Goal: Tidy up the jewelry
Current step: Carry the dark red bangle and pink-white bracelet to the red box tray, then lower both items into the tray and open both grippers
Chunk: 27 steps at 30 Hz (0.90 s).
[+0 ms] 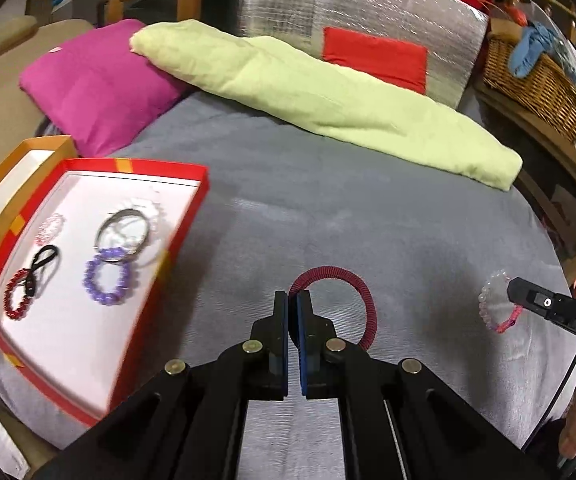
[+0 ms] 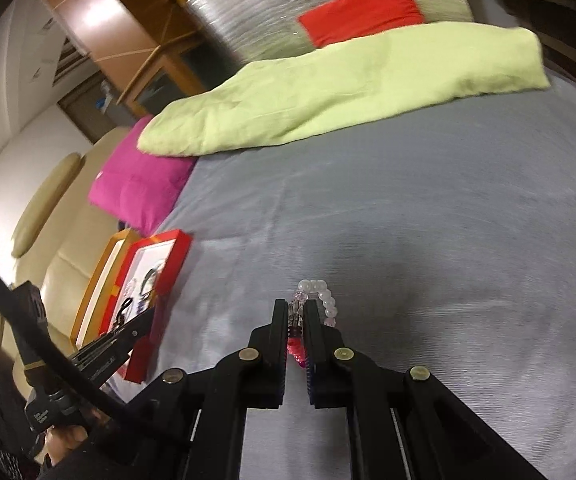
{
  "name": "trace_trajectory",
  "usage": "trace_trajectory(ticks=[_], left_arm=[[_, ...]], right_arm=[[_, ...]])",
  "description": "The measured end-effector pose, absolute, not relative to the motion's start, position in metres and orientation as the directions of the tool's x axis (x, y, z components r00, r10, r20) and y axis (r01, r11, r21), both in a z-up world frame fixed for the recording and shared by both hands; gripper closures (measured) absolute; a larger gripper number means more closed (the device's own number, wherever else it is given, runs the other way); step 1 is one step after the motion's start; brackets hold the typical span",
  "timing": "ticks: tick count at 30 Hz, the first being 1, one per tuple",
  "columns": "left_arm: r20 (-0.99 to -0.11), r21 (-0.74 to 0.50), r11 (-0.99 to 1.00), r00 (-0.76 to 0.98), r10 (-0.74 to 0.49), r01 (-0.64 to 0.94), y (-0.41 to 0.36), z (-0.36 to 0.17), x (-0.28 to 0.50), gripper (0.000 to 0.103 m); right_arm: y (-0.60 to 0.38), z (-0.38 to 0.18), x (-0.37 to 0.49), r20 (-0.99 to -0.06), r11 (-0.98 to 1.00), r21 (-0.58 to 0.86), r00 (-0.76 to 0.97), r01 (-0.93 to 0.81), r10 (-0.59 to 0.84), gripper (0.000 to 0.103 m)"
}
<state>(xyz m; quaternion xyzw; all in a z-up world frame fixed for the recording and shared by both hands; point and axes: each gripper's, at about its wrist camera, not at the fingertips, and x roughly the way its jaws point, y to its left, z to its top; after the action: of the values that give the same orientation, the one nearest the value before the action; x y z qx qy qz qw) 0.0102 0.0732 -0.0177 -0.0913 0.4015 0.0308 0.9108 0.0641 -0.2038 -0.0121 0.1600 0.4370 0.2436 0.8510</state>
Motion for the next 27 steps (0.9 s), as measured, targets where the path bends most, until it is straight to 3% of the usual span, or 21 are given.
trace_trajectory(ticks=[20,27], left_arm=[[-0.744,-0.208,0.877,0.653,0.146,-0.433,0.252,-0.021,-0.029,0.099],[-0.773,-0.21,0.865,0.619,0.138,-0.455,0.269,-0.041,-0.029,0.099]], right_arm=[[0.011,0.024,0.064,-0.658,0.696,0.447,0.322,-0.562,0.681,0.095],[0.086,0.015,0.077,-0.663,0.636,0.485,0.222,-0.601,0.715,0.095]])
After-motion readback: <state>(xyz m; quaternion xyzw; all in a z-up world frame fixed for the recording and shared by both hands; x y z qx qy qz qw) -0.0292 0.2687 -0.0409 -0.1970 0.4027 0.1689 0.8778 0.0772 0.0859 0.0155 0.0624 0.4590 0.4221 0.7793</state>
